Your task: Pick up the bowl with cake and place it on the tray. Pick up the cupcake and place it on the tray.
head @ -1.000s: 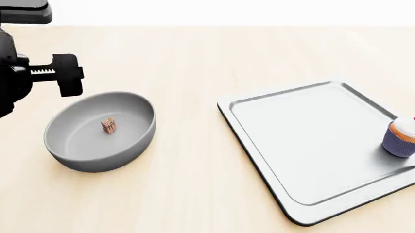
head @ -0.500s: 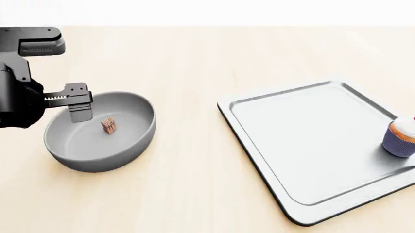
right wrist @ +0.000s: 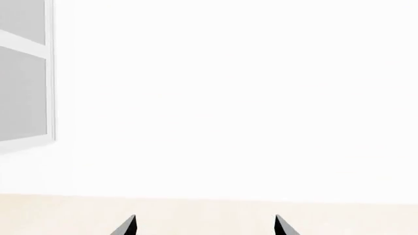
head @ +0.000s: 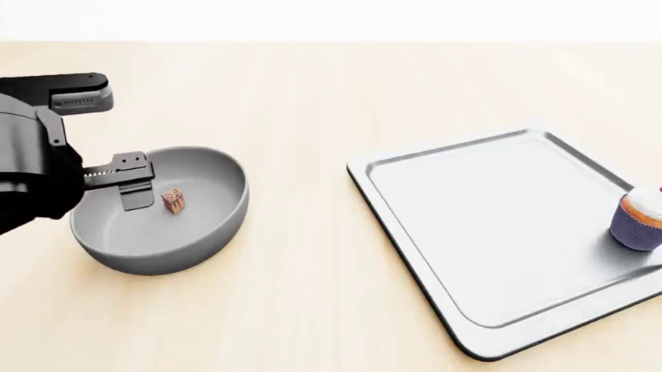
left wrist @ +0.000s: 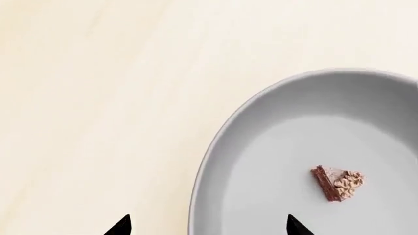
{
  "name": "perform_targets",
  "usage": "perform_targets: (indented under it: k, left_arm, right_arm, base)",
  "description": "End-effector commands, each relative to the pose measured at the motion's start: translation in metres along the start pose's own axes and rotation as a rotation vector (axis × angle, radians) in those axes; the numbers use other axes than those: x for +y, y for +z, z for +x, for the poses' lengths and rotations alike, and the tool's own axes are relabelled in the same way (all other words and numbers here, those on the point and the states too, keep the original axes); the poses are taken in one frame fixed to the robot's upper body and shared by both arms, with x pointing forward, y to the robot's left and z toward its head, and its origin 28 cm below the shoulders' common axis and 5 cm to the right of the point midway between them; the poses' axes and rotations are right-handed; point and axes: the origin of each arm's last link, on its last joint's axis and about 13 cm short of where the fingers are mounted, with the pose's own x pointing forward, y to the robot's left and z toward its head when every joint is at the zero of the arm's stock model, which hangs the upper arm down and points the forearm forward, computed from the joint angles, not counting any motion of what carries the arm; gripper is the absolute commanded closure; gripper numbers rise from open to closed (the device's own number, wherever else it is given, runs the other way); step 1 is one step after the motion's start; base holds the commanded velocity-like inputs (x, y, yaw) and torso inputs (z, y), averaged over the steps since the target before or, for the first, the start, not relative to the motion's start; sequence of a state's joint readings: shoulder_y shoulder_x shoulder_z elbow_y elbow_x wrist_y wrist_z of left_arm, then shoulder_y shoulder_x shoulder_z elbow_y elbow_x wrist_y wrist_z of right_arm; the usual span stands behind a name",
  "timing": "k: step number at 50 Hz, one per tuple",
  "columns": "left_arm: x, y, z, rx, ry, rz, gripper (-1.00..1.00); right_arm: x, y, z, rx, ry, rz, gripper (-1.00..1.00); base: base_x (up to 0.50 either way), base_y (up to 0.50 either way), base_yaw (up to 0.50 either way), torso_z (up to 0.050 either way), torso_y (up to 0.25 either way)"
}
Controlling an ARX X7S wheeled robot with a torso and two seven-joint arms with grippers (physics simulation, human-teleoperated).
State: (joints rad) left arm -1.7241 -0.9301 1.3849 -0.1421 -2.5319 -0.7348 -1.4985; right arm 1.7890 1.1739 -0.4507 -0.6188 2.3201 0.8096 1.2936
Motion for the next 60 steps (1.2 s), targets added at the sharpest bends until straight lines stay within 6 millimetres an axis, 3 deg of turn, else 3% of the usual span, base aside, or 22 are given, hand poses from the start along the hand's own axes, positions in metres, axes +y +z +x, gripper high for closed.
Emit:
perform_targets:
  k: [1, 60]
  left_arm:
    - [-0.005, 0.003, 0.017, 0.056, 0.027, -0.005, -1.0]
    - [-0.003, 0.011, 0.055, 0.193, 0.034, -0.059, -1.0]
  right_arm:
    - [0.0, -0.001, 0.001, 0.002, 0.004, 0.002, -1.0]
    - [0.002, -0.001, 0.001, 0.0, 0.015, 0.006, -1.0]
  base:
    - [0.0, 0.0, 0.0, 0.0, 0.0]
    - [0.0, 0.0, 0.0, 0.0, 0.0]
